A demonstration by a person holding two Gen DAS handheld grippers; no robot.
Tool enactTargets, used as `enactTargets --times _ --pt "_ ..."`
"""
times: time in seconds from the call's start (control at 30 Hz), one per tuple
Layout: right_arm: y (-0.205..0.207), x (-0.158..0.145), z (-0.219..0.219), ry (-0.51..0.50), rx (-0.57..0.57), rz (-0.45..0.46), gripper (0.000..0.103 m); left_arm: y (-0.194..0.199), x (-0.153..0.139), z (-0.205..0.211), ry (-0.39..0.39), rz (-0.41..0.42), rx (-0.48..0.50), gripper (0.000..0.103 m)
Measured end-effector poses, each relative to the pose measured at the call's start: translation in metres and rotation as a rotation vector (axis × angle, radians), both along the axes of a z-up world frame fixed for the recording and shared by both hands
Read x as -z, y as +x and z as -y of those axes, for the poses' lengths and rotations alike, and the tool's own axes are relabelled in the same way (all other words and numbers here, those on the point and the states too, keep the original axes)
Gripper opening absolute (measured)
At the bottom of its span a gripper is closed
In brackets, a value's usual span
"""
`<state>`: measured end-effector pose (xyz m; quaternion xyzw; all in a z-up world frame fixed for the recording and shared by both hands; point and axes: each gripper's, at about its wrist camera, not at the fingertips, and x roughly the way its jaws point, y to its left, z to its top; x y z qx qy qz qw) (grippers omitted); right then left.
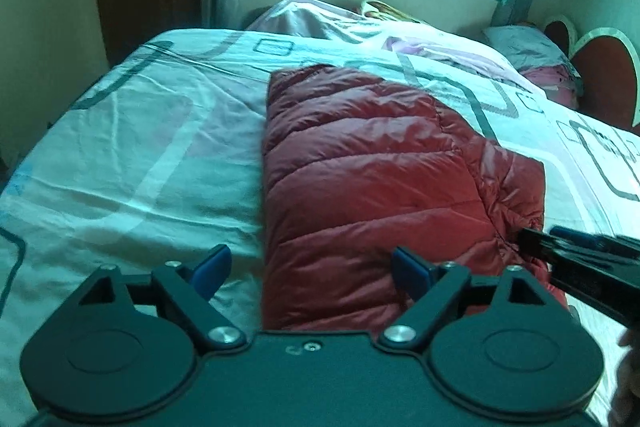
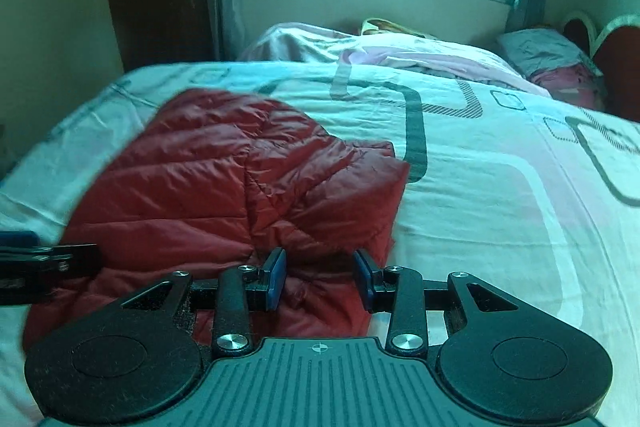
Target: Fold large clothes
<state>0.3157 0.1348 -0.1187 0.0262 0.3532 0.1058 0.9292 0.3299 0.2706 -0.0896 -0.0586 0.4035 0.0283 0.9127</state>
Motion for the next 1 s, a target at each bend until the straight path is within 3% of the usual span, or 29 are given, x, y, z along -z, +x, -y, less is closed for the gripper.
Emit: enactTargets --times 0.13,0.27,0.4,0.57,0.73,0.9,0.93,0.97,1.0 --pt "-0.031 -0.013 0.008 0.026 -0.025 0.017 0.037 -0.018 -0.015 0.0 0.022 0.014 -0.035 0.103" --pt "-0.069 -0.025 0.015 0.062 -0.052 0.026 0.037 -0.047 -0.03 -0.002 0.017 -0.008 -0.097 0.103" --pt "-0.114 -0.037 0.02 0.067 -0.101 0.06 0.037 -0.086 -0.04 0.013 0.058 -0.043 -0.097 0.103" --pt "-0.174 -0.05 0.031 0.082 -0.135 0.102 0.037 -0.151 -0.056 0.033 0.031 -0.002 -0.106 0.103" --pt "-0.237 -0.065 0.049 0.094 -0.155 0.131 0.037 -0.209 -0.076 0.057 0.088 0.015 -0.09 0.103" --pt "-0.294 -0.086 0.066 0.097 -0.153 0.181 0.038 -0.256 -0.095 0.074 0.095 0.055 -0.094 0.103" --pt "-0.303 -0.091 0.069 0.104 -0.15 0.191 0.044 -0.264 -0.098 0.076 0.1 0.06 -0.091 0.103" --pt "-0.31 -0.094 0.072 0.106 -0.142 0.204 0.068 -0.27 -0.101 0.078 0.101 0.06 -0.084 0.103" --pt "-0.321 -0.099 0.074 0.101 -0.132 0.231 0.079 -0.276 -0.103 0.08 0.102 0.06 -0.077 0.103"
